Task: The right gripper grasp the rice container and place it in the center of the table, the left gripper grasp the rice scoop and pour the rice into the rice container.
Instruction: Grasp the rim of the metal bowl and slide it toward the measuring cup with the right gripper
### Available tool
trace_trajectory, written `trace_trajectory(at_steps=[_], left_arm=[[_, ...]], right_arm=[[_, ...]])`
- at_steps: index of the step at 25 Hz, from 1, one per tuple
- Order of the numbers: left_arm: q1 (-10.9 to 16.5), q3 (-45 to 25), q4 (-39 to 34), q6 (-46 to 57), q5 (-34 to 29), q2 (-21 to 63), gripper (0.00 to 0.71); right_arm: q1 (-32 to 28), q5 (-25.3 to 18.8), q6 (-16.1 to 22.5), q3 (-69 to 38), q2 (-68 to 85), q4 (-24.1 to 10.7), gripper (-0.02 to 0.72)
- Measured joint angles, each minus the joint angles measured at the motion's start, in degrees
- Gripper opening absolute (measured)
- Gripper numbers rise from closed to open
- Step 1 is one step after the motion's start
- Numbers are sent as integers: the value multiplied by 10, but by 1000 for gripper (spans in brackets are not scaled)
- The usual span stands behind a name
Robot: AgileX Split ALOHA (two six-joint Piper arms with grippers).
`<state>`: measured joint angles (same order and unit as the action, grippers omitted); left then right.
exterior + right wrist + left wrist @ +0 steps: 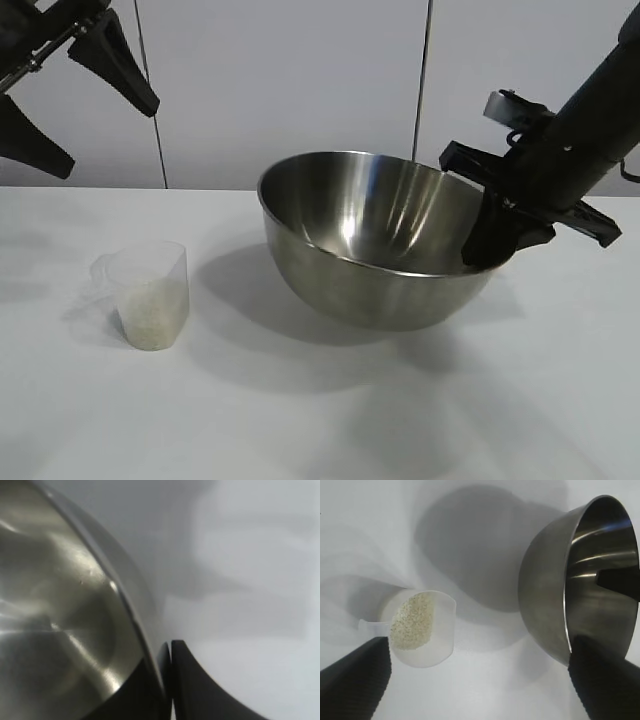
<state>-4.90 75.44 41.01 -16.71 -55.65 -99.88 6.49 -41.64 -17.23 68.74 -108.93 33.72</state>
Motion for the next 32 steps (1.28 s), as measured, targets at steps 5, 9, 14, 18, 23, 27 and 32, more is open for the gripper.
trace_trajectory(at_steps=[5,9,14,18,23,27,32], left_arm=[[0,0,0,0,0,0,692],[0,0,0,0,0,0,692],[0,0,0,0,0,0,692],[0,0,0,0,0,0,692],[0,0,0,0,0,0,692],[0,0,0,0,0,0,692],[0,0,0,0,0,0,692]], right_arm=[[68,10,34,1,-4,-38,11],[98,12,59,23,-28,-64,11],[111,18,98,42,-53,-98,11],[111,22,112,43,-60,-124,11],[111,27,116,46,-60,-125,55],[111,5,117,70,-43,-129,395],[110,-76,121,153,-3,-180,653]])
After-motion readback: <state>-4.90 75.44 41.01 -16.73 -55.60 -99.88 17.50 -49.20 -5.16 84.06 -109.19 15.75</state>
